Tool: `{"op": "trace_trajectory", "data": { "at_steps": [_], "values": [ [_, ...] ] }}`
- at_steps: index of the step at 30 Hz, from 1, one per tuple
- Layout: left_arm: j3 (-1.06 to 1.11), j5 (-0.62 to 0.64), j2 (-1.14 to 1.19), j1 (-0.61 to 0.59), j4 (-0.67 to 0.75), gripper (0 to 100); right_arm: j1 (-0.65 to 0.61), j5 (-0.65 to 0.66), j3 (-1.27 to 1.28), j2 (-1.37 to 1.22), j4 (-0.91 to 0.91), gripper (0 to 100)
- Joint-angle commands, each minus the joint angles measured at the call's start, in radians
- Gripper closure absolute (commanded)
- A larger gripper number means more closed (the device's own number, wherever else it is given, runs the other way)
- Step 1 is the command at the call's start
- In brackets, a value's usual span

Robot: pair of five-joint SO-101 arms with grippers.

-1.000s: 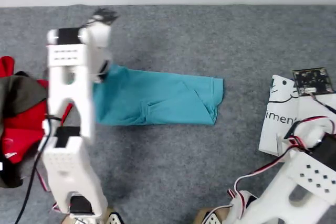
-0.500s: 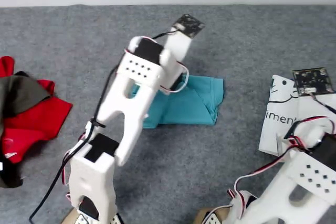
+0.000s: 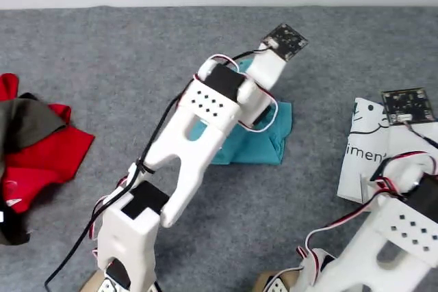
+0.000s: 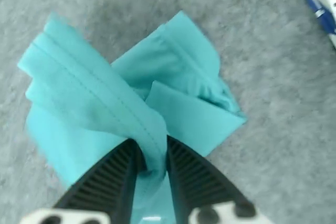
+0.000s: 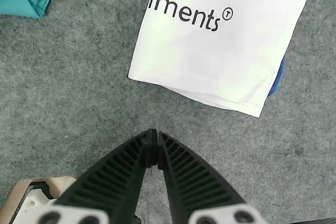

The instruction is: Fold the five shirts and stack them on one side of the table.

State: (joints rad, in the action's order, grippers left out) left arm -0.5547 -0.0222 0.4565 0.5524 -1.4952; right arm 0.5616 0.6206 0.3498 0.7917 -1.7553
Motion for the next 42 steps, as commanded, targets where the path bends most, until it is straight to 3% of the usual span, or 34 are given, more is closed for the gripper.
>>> {"op": "trace_trajectory", "data": {
  "at_steps": [1, 6, 14, 17, 21, 25, 27, 32, 36, 42],
  "values": [
    [-0.015, 0.008, 0.035, 0.018, 0.066, 97, 0.008, -0.009, -0.003, 0.024, -0.039, 99.0],
    [-0.035, 0.038, 0.077, 0.034, 0.048, 82, 0.008, -0.008, -0.003, 0.024, -0.039, 99.0],
    [-0.263, 0.055, 0.074, -0.020, -0.204, 82, 0.005, -0.009, -0.003, 0.024, -0.039, 99.0],
    [-0.305, 0.055, 0.083, -0.100, -0.256, 85, 0.005, -0.011, -0.003, 0.024, -0.039, 99.0],
    [-0.216, 0.012, 0.106, -0.150, -0.258, 99, 0.005, -0.011, -0.003, 0.024, -0.039, 99.0],
    [-0.134, -0.028, 0.087, -0.163, -0.259, 100, -0.002, -0.014, -0.003, 0.019, -0.039, 99.0],
    [-0.134, 0.011, 0.040, -0.189, -0.259, 100, -0.048, -0.035, -0.003, 0.013, -0.039, 99.0],
    [-0.076, 0.044, -0.147, -0.293, -0.261, 100, -0.278, -0.253, -0.008, -0.027, 0.002, 98.9],
    [0.104, 0.041, -0.322, -0.434, -0.261, 100, -0.443, -0.390, -0.011, -0.147, 0.079, 97.6],
    [0.355, -0.043, -0.563, -0.694, -0.258, 100, -0.555, -0.508, -0.012, -0.332, 0.248, 87.2]
  ]
}}
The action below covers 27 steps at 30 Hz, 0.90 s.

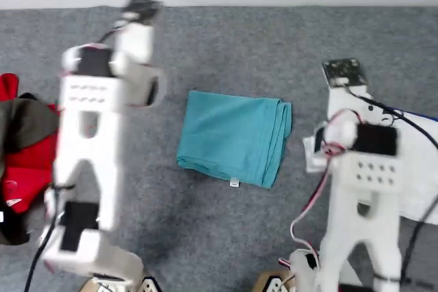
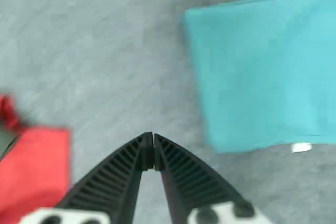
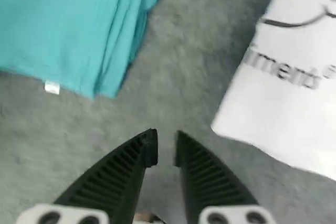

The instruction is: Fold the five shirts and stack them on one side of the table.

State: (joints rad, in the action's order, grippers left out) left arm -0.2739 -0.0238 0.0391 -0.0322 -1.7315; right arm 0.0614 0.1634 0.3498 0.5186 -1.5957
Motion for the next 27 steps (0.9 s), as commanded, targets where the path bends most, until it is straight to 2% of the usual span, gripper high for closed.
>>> {"op": "trace_trajectory", "data": {
  "at_steps": [1, 5, 10, 15, 19, 27],
  "values": [
    [0.105, -0.051, -0.186, -0.149, -0.021, 100, -0.074, -0.063, -0.018, -0.087, 0.130, 87.1],
    [0.193, -0.095, -0.316, -0.293, -0.021, 100, -0.170, -0.109, -0.071, -0.194, 0.265, 87.2],
    [0.268, -0.173, -0.419, -0.450, -0.021, 100, -0.228, -0.150, -0.133, -0.372, 0.429, 87.2],
    [0.311, -0.219, -0.468, -0.580, -0.020, 100, -0.242, -0.192, -0.296, -0.556, 0.466, 87.2],
    [0.332, -0.238, -0.468, -0.626, -0.020, 100, -0.237, -0.199, -0.427, -0.699, 0.460, 87.2],
    [0.401, -0.239, -0.468, -0.629, 0.005, 100, -0.226, -0.193, -0.585, -0.854, 0.456, 87.2]
  ]
}}
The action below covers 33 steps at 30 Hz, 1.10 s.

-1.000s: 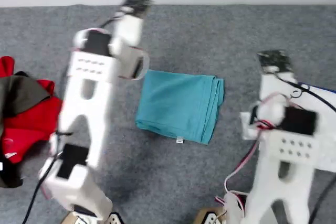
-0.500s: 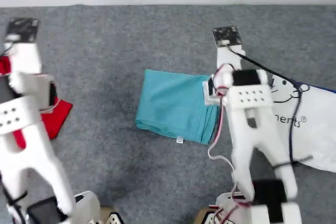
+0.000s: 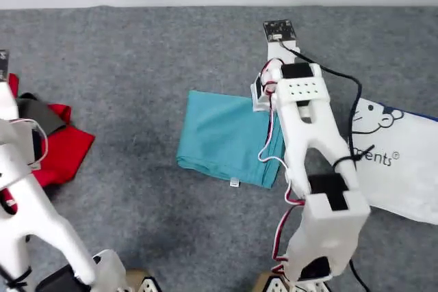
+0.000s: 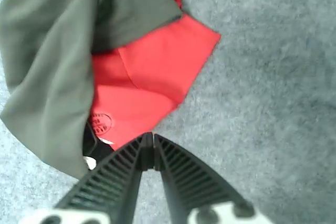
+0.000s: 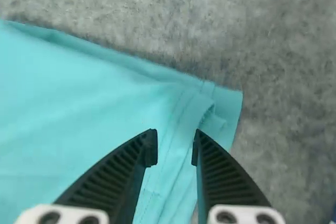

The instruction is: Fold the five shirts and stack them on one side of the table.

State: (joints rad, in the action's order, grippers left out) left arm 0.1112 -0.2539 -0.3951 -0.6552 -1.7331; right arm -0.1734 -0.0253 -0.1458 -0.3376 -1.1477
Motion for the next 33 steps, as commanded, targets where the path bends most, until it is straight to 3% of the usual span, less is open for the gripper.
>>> {"op": "trace_trajectory", "data": {
  "at_steps": [1, 11, 19, 25, 33],
  "values": [
    [0.028, -0.009, -0.034, -0.006, 0.011, 100, 0.016, -0.005, -0.100, -0.002, 0.008, 87.2],
    [0.082, -0.009, -0.034, -0.003, 0.081, 100, 0.079, -0.003, -0.115, -0.036, 0.008, 87.2],
    [0.082, -0.009, -0.034, -0.002, 0.087, 100, 0.056, -0.006, -0.118, -0.117, 0.016, 87.4],
    [0.082, -0.009, -0.032, -0.002, 0.087, 100, 0.047, -0.003, -0.124, -0.124, 0.018, 98.6],
    [0.082, -0.009, -0.032, -0.002, 0.087, 100, 0.071, 0.054, -0.160, -0.122, 0.008, 98.8]
  ]
}}
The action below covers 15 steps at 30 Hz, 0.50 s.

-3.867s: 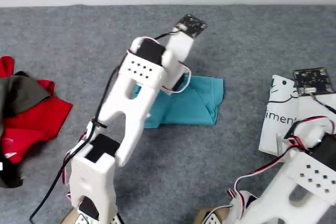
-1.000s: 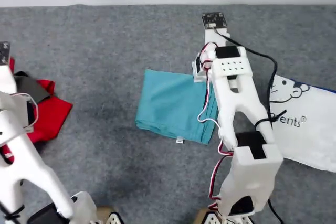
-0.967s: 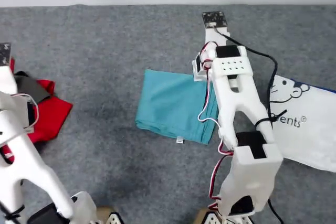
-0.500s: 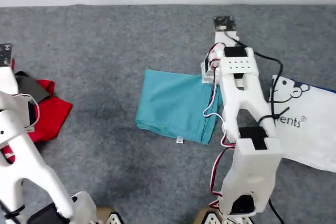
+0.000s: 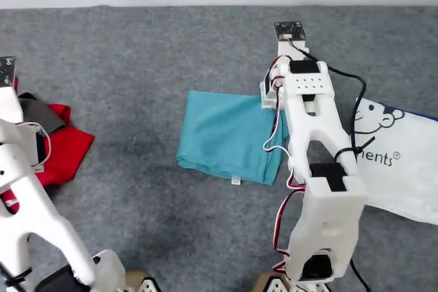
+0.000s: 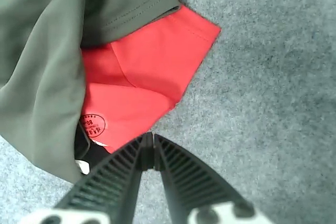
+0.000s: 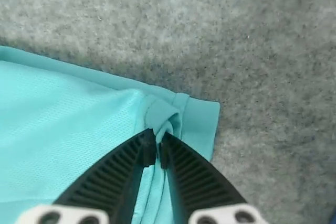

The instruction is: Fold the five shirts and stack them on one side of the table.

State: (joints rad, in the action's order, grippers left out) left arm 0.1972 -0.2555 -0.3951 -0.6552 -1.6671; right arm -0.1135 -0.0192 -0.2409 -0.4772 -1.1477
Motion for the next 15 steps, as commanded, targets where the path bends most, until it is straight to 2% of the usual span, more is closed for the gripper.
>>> {"op": "trace_trajectory", "data": {
  "at_steps": [1, 9, 15],
  "values": [
    [-0.004, -0.008, -0.032, -0.002, 0.021, 100, 0.016, 0.068, -0.072, 0.018, 0.007, 98.8],
    [-0.004, -0.008, -0.032, -0.002, 0.021, 100, 0.088, 0.189, -0.147, 0.005, 0.012, 98.8],
    [-0.004, -0.008, -0.032, -0.002, 0.021, 100, 0.093, 0.187, -0.153, 0.005, 0.013, 98.0]
  ]
}}
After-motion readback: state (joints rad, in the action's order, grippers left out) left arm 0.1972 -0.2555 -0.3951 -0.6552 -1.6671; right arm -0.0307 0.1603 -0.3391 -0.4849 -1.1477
